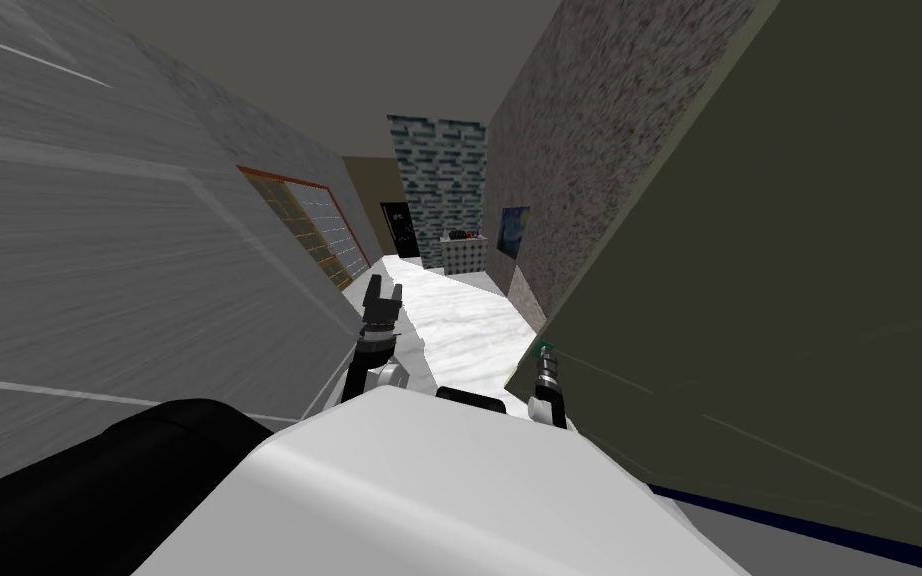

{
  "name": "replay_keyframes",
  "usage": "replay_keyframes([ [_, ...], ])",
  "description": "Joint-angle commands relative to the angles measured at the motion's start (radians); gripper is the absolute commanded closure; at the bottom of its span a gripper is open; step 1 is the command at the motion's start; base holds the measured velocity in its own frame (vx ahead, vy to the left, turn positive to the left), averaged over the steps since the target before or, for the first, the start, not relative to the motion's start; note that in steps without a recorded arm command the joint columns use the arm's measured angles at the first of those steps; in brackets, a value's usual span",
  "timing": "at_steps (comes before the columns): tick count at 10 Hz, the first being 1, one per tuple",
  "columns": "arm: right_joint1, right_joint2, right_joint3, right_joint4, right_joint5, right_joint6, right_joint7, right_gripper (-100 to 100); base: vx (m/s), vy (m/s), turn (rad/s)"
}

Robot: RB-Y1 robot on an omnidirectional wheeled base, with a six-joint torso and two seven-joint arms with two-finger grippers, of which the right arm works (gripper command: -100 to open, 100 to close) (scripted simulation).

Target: Push the door open

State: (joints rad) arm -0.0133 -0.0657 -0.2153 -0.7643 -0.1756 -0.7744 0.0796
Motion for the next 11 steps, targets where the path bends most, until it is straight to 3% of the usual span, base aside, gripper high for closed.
replay_keyframes([
  [1, -0.009, -0.011, -0.024, -0.002, -0.012, -0.002, 0.008, 100, 0.209, 0.024, -0.074],
  [2, -0.009, -0.011, -0.024, -0.002, -0.012, -0.002, 0.008, 100, 0.141, 0.014, -0.029],
  [3, -0.010, -0.014, -0.048, -0.002, -0.026, 0.003, 0.015, 100, 0.168, 0.011, -0.046],
  [8, -0.014, -0.010, -0.102, -0.002, -0.059, 0.012, 0.031, 100, 0.215, 0.027, -0.070],
  [10, -0.005, -0.004, -0.102, -0.016, -0.059, 0.026, 0.034, 100, 0.166, 0.019, -0.049],
  [11, -0.004, -0.012, -0.122, -0.017, -0.070, 0.023, 0.040, 100, 0.132, -0.001, -0.038],
])
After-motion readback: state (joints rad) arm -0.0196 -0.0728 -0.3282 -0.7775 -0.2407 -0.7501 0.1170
